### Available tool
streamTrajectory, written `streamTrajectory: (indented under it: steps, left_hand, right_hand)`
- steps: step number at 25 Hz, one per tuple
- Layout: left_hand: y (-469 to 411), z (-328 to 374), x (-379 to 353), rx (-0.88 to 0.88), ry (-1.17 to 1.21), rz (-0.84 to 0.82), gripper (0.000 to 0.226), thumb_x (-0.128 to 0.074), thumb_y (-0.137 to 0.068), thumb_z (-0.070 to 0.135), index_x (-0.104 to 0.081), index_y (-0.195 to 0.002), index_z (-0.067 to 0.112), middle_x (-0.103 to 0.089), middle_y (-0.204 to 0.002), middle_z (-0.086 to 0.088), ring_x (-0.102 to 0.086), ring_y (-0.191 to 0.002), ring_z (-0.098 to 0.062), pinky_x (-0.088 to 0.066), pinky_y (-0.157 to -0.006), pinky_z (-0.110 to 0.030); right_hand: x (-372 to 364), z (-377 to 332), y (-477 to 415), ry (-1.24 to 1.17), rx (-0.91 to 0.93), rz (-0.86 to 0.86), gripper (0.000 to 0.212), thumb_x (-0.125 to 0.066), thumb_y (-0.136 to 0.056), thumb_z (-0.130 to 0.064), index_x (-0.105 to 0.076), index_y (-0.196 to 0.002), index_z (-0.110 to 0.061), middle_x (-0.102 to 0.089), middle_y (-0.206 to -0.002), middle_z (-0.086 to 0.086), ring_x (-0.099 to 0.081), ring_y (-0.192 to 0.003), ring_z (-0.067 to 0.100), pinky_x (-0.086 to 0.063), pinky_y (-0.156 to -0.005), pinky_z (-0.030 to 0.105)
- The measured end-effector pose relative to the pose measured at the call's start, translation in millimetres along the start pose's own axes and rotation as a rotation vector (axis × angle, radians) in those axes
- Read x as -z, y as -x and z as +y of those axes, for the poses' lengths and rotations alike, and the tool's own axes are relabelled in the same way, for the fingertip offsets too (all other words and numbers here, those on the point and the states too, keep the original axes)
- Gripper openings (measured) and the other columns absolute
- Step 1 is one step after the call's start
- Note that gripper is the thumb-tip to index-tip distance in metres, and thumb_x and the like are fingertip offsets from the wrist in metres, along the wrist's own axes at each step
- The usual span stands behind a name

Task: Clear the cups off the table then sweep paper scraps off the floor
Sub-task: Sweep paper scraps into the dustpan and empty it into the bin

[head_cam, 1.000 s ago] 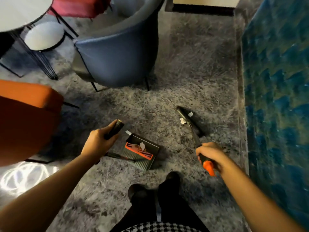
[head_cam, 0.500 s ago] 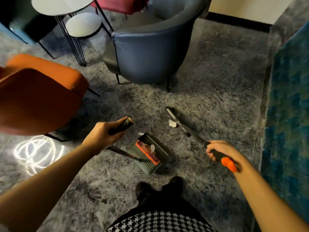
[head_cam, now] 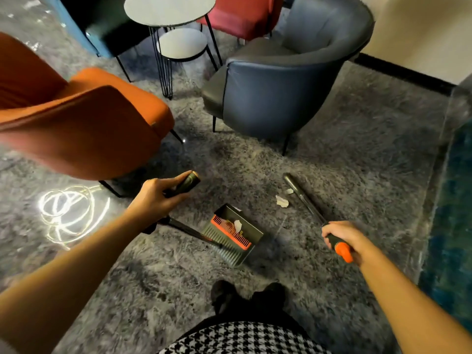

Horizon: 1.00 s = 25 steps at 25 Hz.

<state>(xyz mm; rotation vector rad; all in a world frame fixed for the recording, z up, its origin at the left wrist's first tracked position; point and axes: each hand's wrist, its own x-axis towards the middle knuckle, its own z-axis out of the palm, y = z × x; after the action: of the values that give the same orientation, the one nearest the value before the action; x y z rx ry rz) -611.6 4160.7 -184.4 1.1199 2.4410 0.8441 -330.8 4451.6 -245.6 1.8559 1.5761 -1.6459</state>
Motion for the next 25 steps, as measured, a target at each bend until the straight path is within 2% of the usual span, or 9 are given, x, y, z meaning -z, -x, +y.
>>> streamTrajectory:
  steps: [3, 6, 10, 14, 17, 19, 20, 22, 25]
  left_hand:
    - [29.2, -19.4, 9.9, 0.04, -0.01, 0.053, 0.052, -0.075, -0.08, 0.016, -0.058, -0.129, 0.018, -0.044, -0.056, 0.028, -0.042, -0.044, 0.012, -0.033, -0.048, -0.007]
    - [56.2, -42.4, 20.1, 0.1, -0.011, 0.072, 0.052, -0.074, -0.08, 0.015, -0.057, -0.129, 0.018, -0.041, -0.057, 0.02, -0.039, -0.042, 0.009, -0.032, -0.048, -0.008]
    - [85.5, -68.0, 31.7, 0.13, -0.022, 0.112, 0.051, -0.075, -0.079, 0.011, -0.059, -0.128, 0.015, -0.045, -0.061, 0.008, -0.037, -0.043, 0.016, -0.031, -0.049, -0.005]
    - [100.4, -95.3, 36.1, 0.182, -0.06, 0.136, 0.051, -0.074, -0.08, 0.015, -0.058, -0.129, 0.02, -0.048, -0.06, -0.003, -0.039, -0.043, 0.004, -0.033, -0.05, -0.01]
    - [101.1, -104.2, 28.3, 0.236, -0.056, 0.127, 0.052, -0.072, -0.083, 0.019, -0.056, -0.131, 0.025, -0.055, -0.064, -0.006, -0.04, -0.049, -0.003, -0.034, -0.055, -0.02]
    - [100.8, -107.7, 22.9, 0.255, -0.064, 0.128, 0.052, -0.071, -0.083, 0.021, -0.055, -0.132, 0.027, -0.055, -0.066, -0.004, -0.048, -0.052, -0.009, -0.037, -0.059, -0.024]
    - [99.7, -110.5, 21.5, 0.261, -0.074, 0.131, 0.052, -0.071, -0.083, 0.021, -0.054, -0.132, 0.029, -0.054, -0.065, -0.003, -0.052, -0.055, -0.014, -0.038, -0.06, -0.026]
    - [96.9, -118.4, 22.2, 0.261, -0.1, 0.141, 0.052, -0.07, -0.083, 0.022, -0.054, -0.132, 0.03, -0.055, -0.065, -0.003, -0.055, -0.058, -0.019, -0.04, -0.06, -0.028]
    - [92.5, -129.4, 27.2, 0.263, -0.117, 0.134, 0.052, -0.069, -0.084, 0.024, -0.053, -0.134, 0.03, -0.063, -0.071, -0.007, -0.062, -0.066, -0.025, -0.048, -0.064, -0.036]
  right_hand:
    - [-39.7, 7.4, 5.1, 0.05, 0.009, -0.04, 0.029, -0.047, -0.077, 0.012, -0.047, -0.05, 0.002, -0.044, -0.03, 0.008, -0.039, -0.021, 0.014, -0.033, -0.031, 0.013]
    - [-78.7, 12.9, 16.7, 0.092, 0.034, -0.093, 0.028, -0.046, -0.076, 0.014, -0.046, -0.05, 0.003, -0.043, -0.029, 0.008, -0.039, -0.021, 0.014, -0.034, -0.03, 0.014]
    - [-121.4, 10.6, 36.7, 0.166, 0.082, -0.166, 0.021, -0.044, -0.076, 0.015, -0.044, -0.061, 0.001, -0.043, -0.028, 0.009, -0.038, -0.02, 0.016, -0.032, -0.03, 0.013]
    - [-154.4, 8.6, 58.4, 0.271, 0.111, -0.269, 0.017, -0.045, -0.077, 0.014, -0.044, -0.068, -0.001, -0.043, -0.028, 0.006, -0.039, -0.021, 0.014, -0.031, -0.03, 0.012]
    - [-168.0, 4.3, 71.9, 0.34, 0.107, -0.332, 0.023, -0.047, -0.077, 0.014, -0.047, -0.092, -0.002, -0.044, -0.033, 0.006, -0.042, -0.025, 0.015, -0.033, -0.032, 0.014]
    - [-175.1, 1.1, 79.2, 0.408, 0.085, -0.382, 0.049, -0.048, -0.078, 0.014, -0.045, -0.124, -0.003, -0.047, -0.038, 0.01, -0.043, -0.027, 0.016, -0.035, -0.032, 0.016]
    - [-177.0, -0.1, 82.4, 0.432, 0.075, -0.408, 0.061, -0.048, -0.079, 0.014, -0.039, -0.137, -0.002, -0.048, -0.041, 0.011, -0.043, -0.027, 0.016, -0.036, -0.032, 0.016]
    - [-179.0, -2.3, 89.7, 0.476, 0.067, -0.452, 0.07, -0.048, -0.079, 0.014, -0.03, -0.145, -0.004, -0.049, -0.047, 0.011, -0.044, -0.029, 0.014, -0.036, -0.032, 0.016]
    - [-175.0, -11.0, 98.6, 0.5, 0.022, -0.529, 0.067, -0.044, -0.082, 0.014, -0.033, -0.144, -0.009, -0.049, -0.049, 0.01, -0.045, -0.029, 0.011, -0.035, -0.032, 0.014]
